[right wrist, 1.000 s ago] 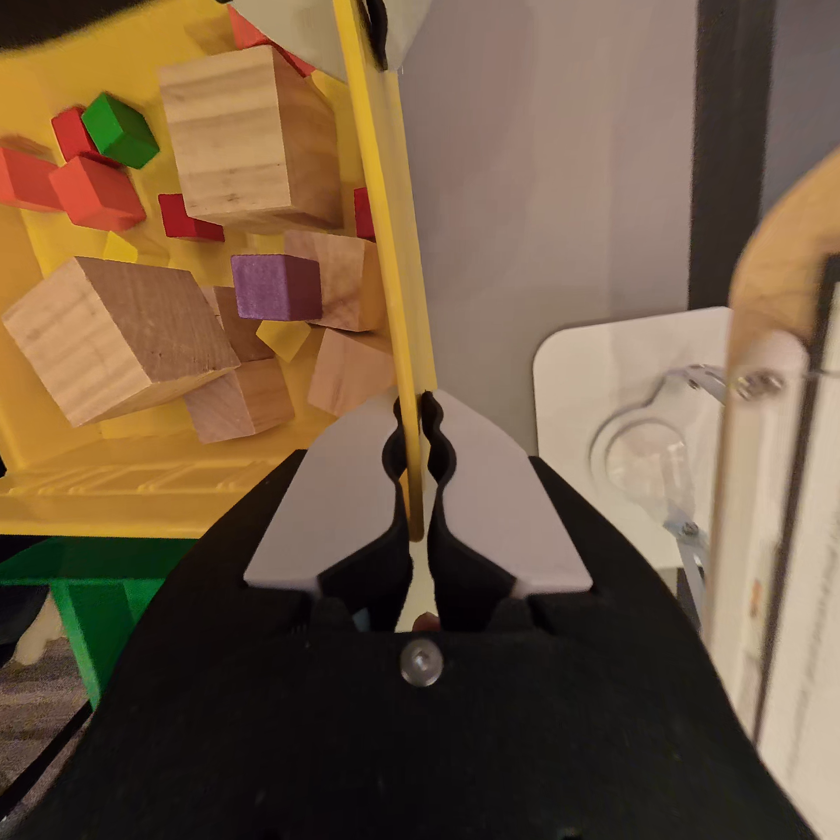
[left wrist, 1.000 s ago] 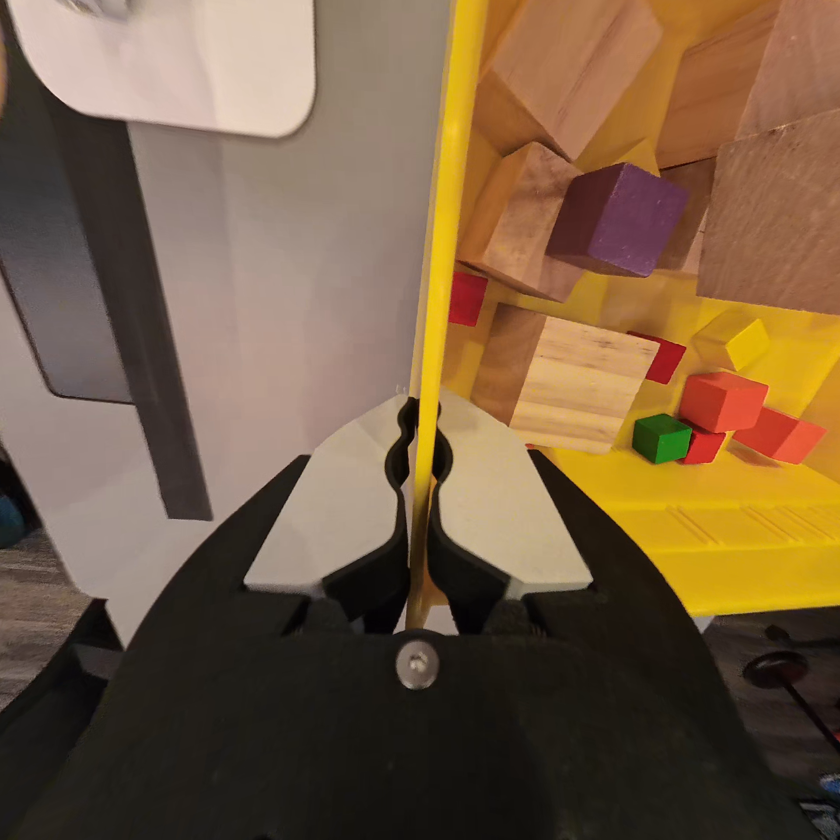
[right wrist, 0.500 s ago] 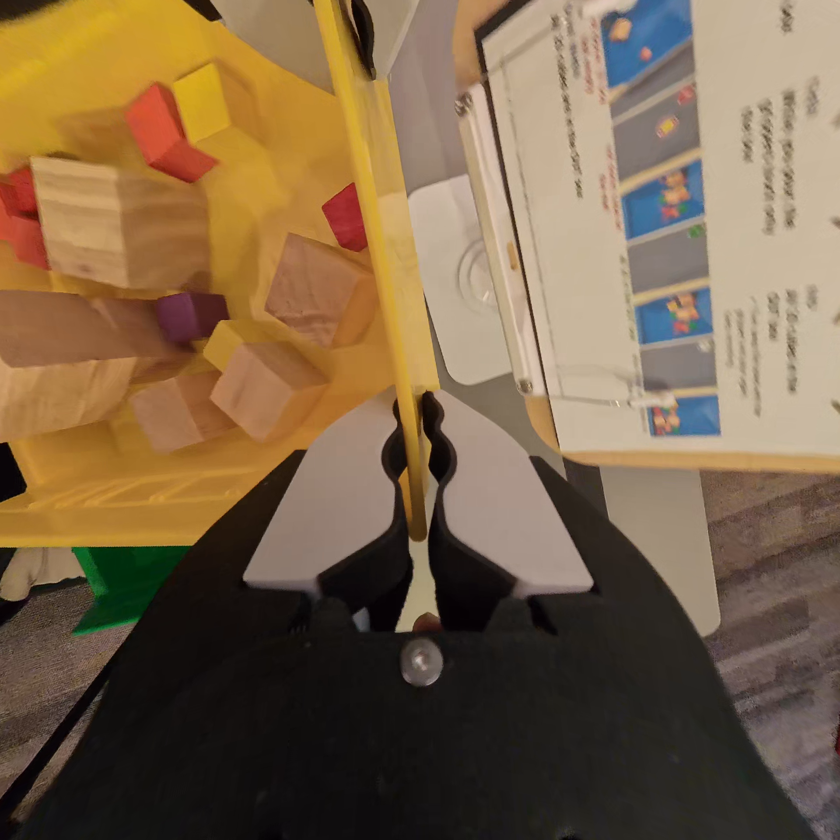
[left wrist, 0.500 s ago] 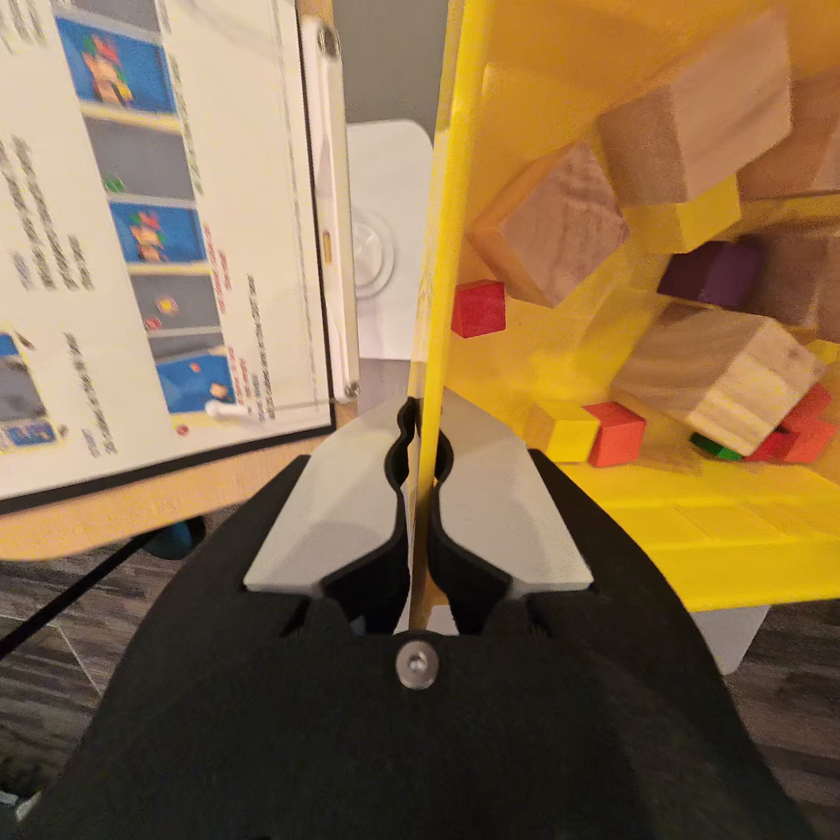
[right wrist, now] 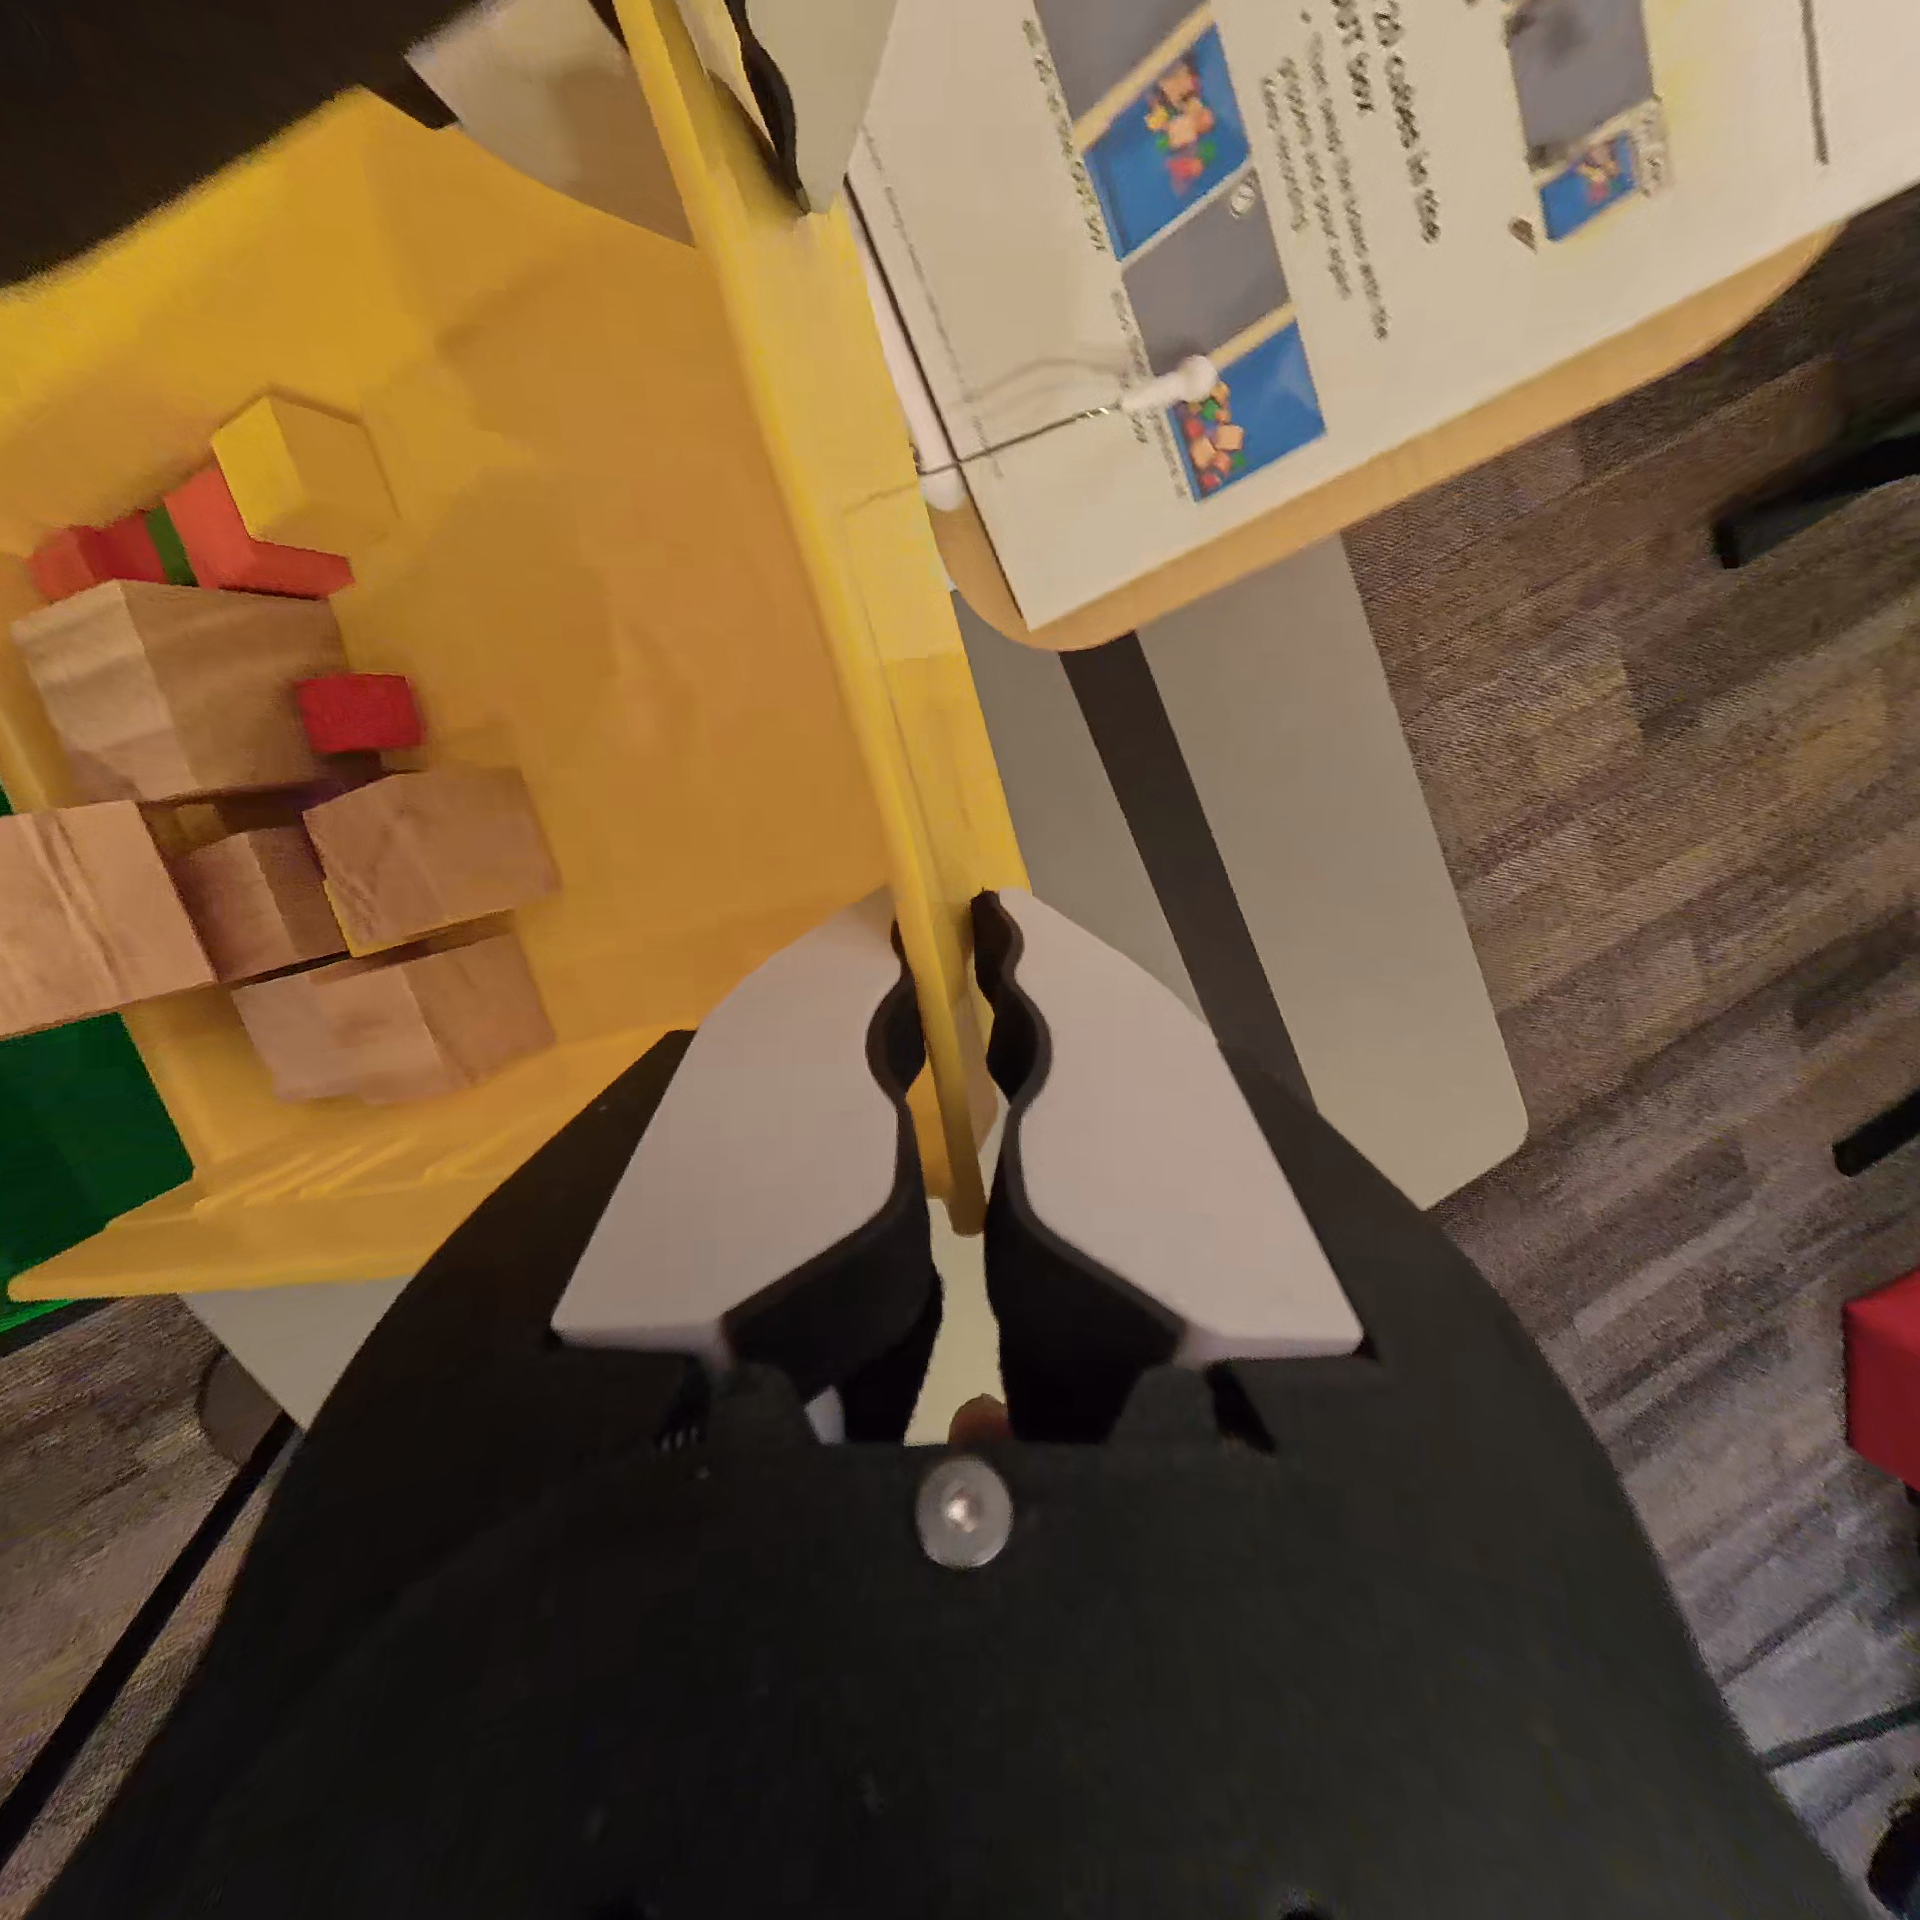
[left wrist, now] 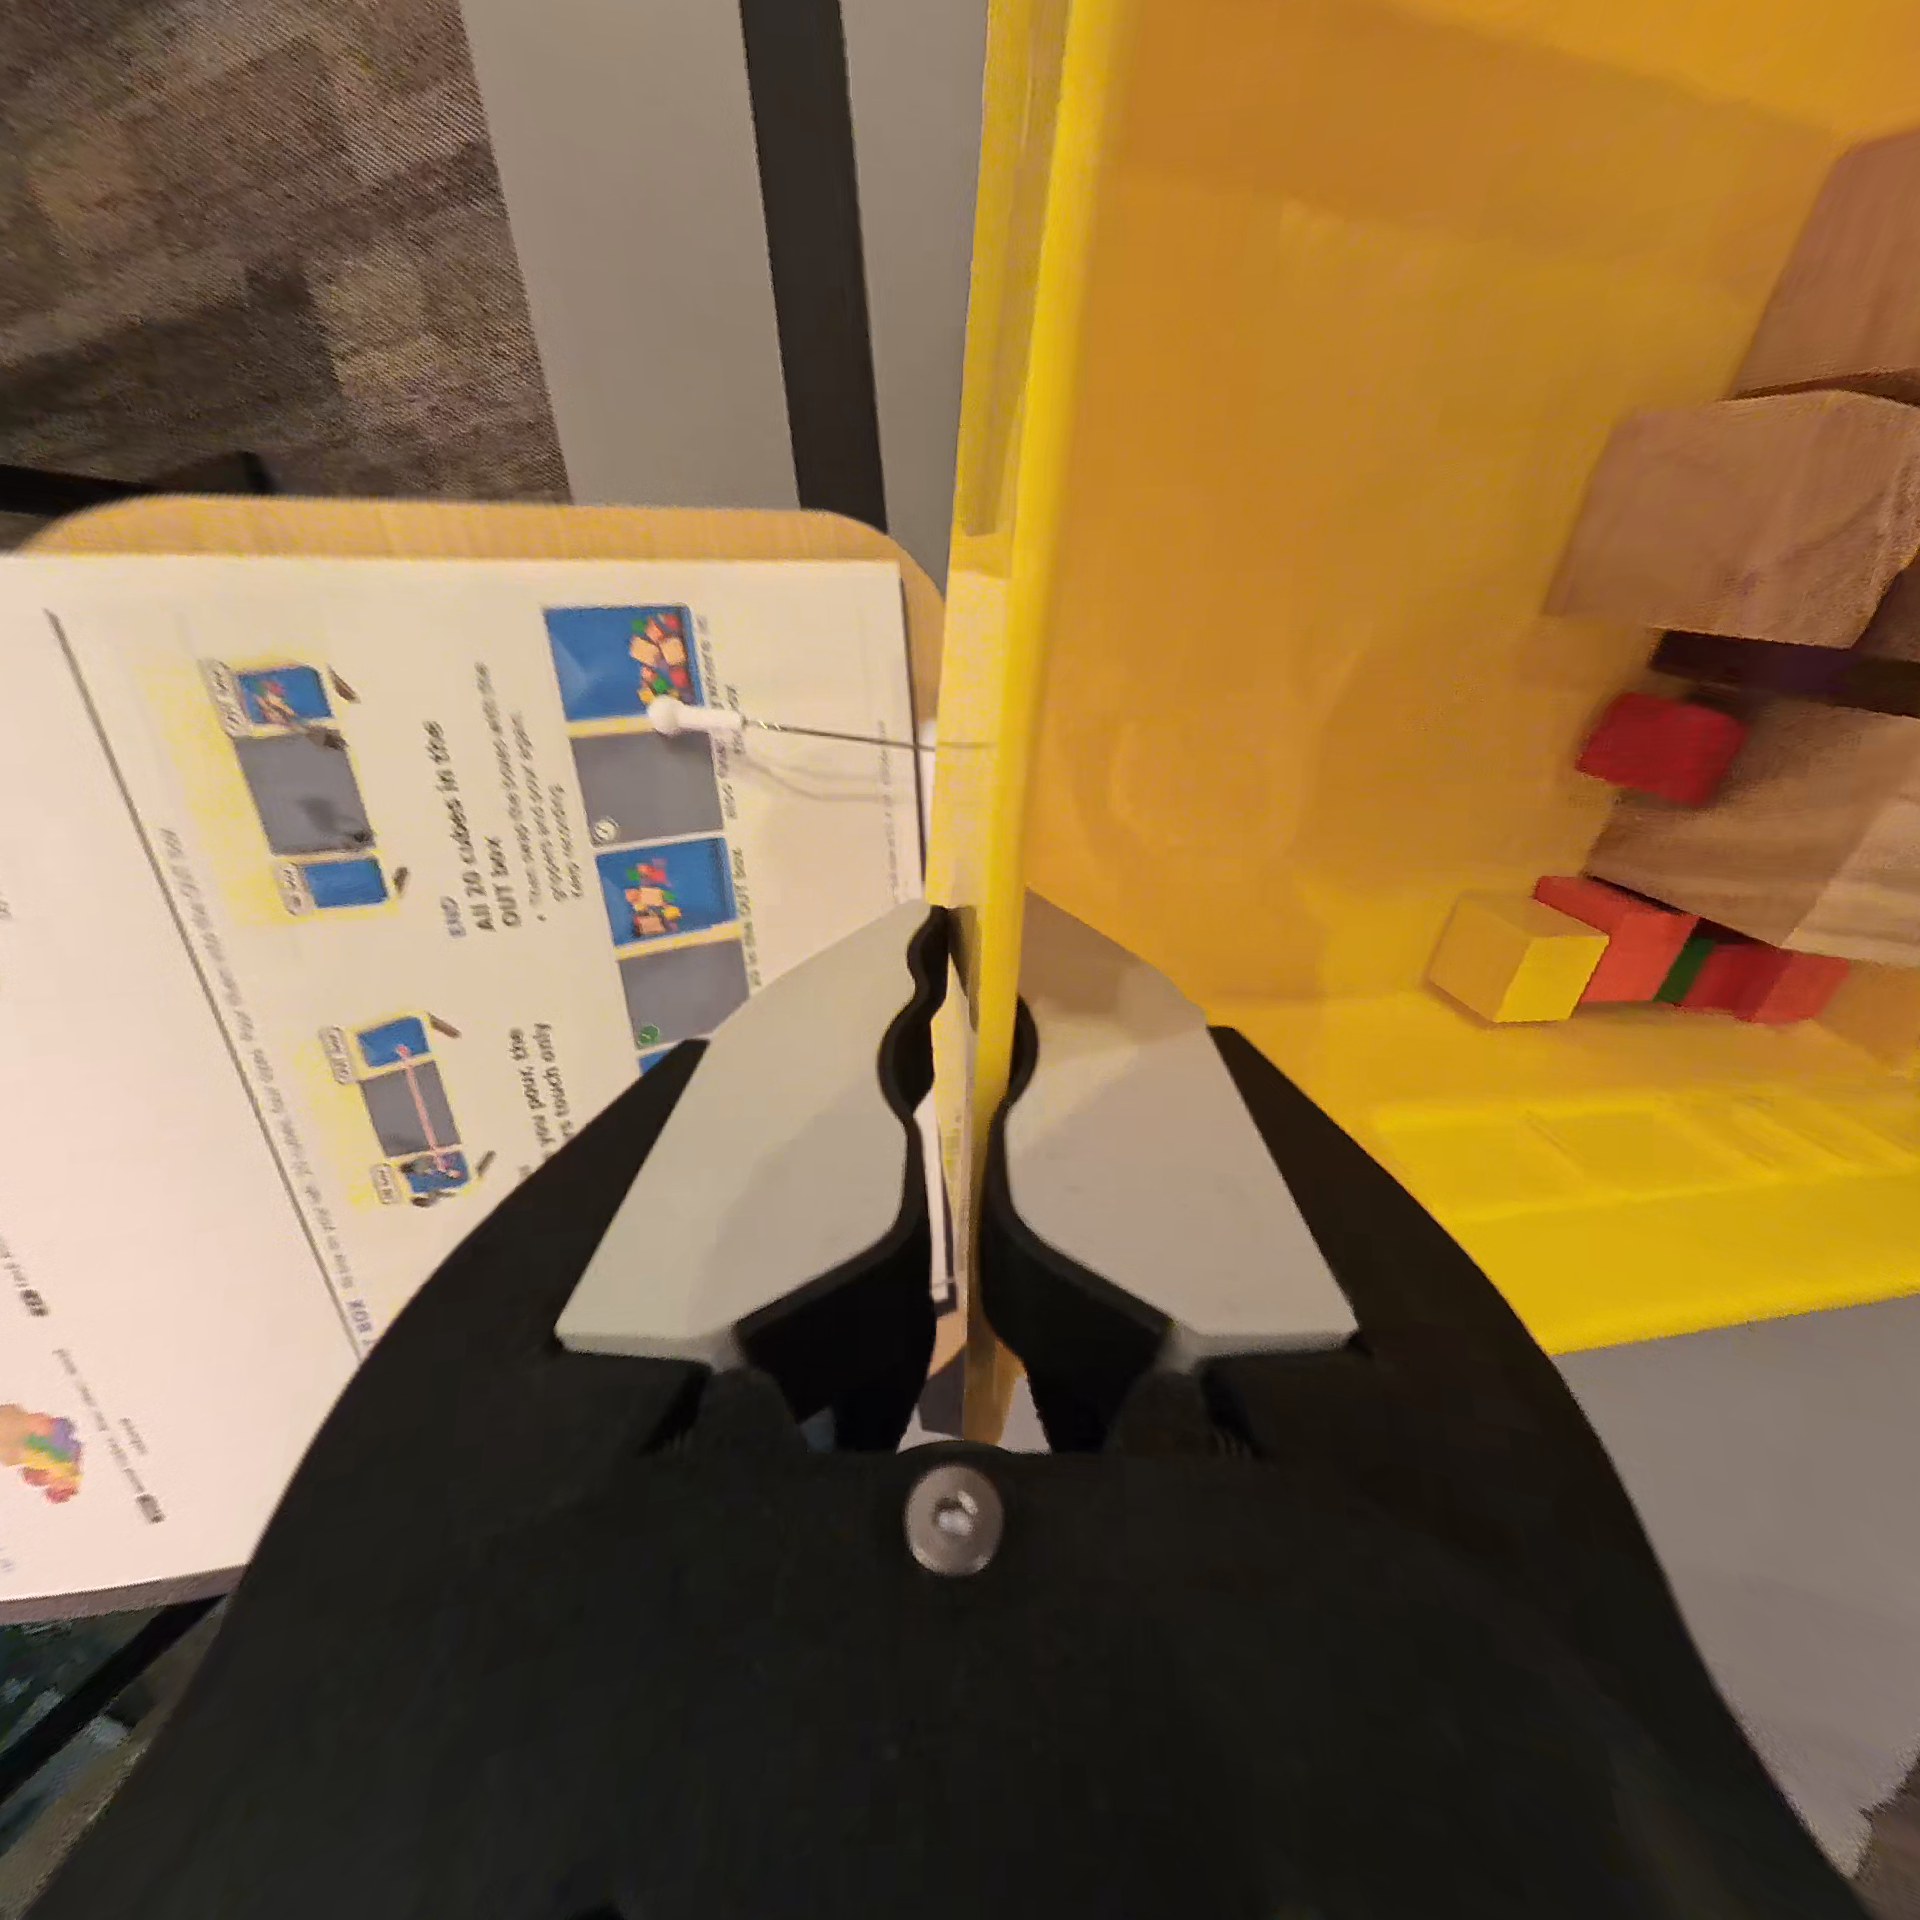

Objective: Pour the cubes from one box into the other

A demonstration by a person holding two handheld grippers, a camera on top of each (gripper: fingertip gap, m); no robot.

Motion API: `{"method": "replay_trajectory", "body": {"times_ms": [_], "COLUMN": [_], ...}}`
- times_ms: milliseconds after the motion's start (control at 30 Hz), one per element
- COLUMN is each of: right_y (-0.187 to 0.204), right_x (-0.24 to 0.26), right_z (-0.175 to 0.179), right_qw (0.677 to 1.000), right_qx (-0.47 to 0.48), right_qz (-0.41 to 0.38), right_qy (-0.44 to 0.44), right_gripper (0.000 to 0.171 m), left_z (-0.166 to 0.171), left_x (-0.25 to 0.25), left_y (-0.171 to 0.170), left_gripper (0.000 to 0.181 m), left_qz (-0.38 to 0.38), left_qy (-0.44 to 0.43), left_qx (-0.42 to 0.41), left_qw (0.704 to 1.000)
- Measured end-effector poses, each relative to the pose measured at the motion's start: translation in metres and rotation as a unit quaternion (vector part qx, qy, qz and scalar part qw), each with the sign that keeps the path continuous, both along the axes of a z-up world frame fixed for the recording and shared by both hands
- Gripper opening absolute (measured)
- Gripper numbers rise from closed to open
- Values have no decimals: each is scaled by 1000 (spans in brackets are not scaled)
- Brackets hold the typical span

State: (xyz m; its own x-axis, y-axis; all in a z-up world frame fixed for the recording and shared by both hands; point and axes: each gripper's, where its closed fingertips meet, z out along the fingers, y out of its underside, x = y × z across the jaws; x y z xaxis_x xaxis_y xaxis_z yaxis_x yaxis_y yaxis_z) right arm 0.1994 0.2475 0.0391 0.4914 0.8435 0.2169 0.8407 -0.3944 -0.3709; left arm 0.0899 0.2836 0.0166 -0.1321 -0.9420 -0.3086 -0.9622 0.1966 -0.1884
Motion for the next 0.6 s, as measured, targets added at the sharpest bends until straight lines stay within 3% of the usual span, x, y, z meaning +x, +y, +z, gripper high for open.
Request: {"method": "replay_trajectory", "body": {"times_ms": [33, 333, 600], "right_y": [0, -7, -22], "right_x": [5, 24, 22], "right_z": [2, 39, 60], "right_qw": [1000, 990, 973], "right_qx": [9, 138, 222], "right_qz": [-3, -25, -47], "right_qy": [-2, -30, -33], "right_gripper": [3, 4, 3], "left_z": [2, 42, 69], "left_x": [5, 24, 23], "left_y": [1, -3, -14], "left_gripper": [3, 3, 2], "left_qz": [-1, 1, 12], "left_qy": [-3, -3, -44], "left_qx": [11, 183, 259], "left_qw": [1000, 983, 965]}}
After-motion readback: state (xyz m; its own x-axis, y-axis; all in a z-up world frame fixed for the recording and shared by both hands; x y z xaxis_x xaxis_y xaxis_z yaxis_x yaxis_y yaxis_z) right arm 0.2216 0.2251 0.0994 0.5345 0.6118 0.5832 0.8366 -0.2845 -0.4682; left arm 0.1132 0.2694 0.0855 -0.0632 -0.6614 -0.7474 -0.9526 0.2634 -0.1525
